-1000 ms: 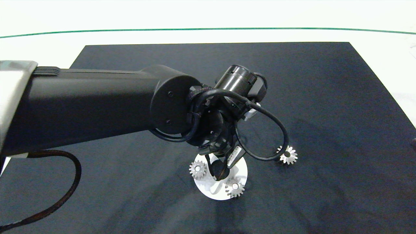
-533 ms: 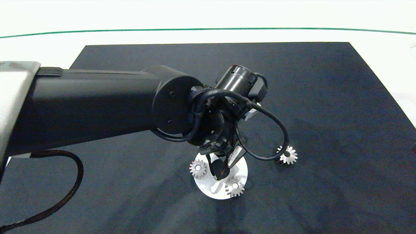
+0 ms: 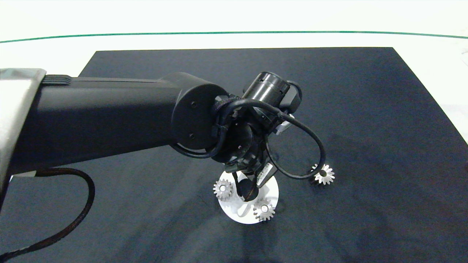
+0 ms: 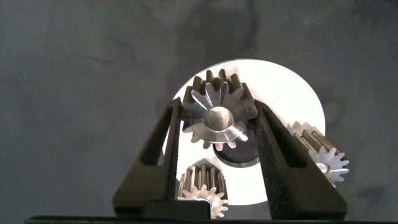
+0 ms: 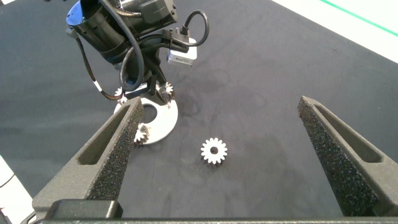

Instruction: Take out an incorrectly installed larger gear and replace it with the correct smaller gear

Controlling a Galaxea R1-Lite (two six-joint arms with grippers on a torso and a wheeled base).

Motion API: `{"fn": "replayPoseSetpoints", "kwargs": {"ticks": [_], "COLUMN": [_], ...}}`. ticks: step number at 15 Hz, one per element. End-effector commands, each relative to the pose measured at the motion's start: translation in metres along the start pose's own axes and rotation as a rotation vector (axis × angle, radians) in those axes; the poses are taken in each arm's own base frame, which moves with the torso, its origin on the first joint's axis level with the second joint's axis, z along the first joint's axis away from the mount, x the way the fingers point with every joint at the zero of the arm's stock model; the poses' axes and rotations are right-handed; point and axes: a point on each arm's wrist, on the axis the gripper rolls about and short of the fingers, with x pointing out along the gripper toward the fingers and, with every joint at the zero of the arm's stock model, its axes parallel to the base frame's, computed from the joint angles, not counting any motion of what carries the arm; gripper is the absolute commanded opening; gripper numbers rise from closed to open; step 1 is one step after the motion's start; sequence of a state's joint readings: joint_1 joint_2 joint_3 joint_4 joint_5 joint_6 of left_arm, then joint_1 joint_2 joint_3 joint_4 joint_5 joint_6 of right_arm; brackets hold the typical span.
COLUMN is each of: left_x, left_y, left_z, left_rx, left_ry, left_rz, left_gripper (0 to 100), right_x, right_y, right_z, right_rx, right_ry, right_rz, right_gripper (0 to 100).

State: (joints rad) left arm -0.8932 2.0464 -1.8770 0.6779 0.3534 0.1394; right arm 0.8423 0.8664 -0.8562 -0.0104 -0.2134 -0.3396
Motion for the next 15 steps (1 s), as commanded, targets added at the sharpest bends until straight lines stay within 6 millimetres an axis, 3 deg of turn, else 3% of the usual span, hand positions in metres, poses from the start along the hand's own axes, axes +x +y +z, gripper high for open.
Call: {"fn": "replayPoseSetpoints", "kwargs": {"ticks": [1,15], "left_x": [-0.0006,-0.002], "left_y": [0.0006,0.0022], "left_z": [0.0009,-0.0007], "left_rx": [0.001,0.004], "left_ry": [-0.001,0.014], "left_rz": [0.003,0.006], "left_gripper": [31,31], "right_x": [0.0001,-0.0008], "right_y": [0.0004,0.0004], "right_z": [0.0001,0.0001], "right_rx": [-0.003,-0.005], "right_ry": [-0.001,-0.005], "right_rz": [0.003,0.005], "right_gripper": [100,100]}}
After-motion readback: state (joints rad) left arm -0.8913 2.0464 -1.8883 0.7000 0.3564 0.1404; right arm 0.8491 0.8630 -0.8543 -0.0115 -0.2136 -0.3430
